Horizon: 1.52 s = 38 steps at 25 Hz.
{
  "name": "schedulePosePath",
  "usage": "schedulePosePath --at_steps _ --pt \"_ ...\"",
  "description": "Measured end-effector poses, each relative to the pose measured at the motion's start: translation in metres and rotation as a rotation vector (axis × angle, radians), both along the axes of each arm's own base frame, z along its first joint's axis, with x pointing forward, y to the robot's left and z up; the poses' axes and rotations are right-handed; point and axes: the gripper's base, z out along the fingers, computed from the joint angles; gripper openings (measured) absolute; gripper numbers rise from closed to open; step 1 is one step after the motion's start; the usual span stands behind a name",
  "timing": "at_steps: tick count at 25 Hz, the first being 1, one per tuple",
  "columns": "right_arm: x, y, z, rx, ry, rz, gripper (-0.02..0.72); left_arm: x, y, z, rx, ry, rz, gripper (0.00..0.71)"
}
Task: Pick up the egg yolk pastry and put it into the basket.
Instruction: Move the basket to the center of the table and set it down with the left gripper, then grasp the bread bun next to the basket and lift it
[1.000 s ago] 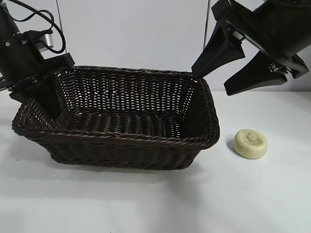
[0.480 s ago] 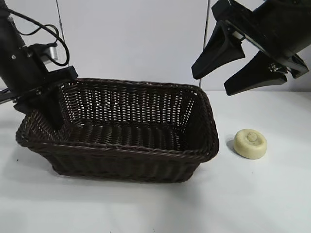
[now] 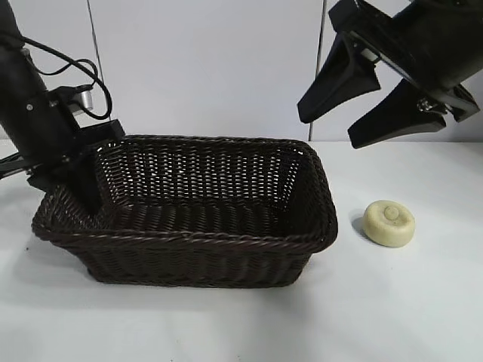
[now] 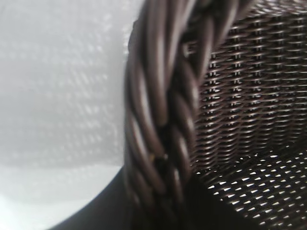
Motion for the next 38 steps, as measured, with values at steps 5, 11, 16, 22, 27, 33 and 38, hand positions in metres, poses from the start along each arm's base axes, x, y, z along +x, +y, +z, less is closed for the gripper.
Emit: schedulePosePath --at_steps 5,11,16,22,27,33,38 --pt "0.0 0.0 0.0 0.0 0.0 0.0 0.497 0.0 0.0 -0.001 -0.004 0.001 0.003 0.159" --pt "0.0 0.0 0.0 0.0 0.0 0.0 0.497 0.006 -0.003 0.011 -0.024 -0.01 -0.008 0.483" --pt "0.0 0.0 0.0 0.0 0.003 0.002 0.497 0.013 -0.005 0.047 -0.037 -0.047 -0.054 0.533" --pt "0.0 0.0 0.0 0.0 0.004 0.003 0.497 0.011 0.007 0.1 0.084 -0.16 -0.048 0.539" --pt "0.0 0.0 0.0 0.0 0.004 0.004 0.497 0.011 0.018 0.103 0.205 -0.164 -0.019 0.539" --pt "0.0 0.0 0.0 0.0 0.004 0.004 0.497 0.012 0.029 0.102 0.328 -0.176 -0.004 0.539" --pt "0.0 0.0 0.0 0.0 0.004 0.004 0.497 0.014 0.043 0.102 0.363 -0.173 0.02 0.539"
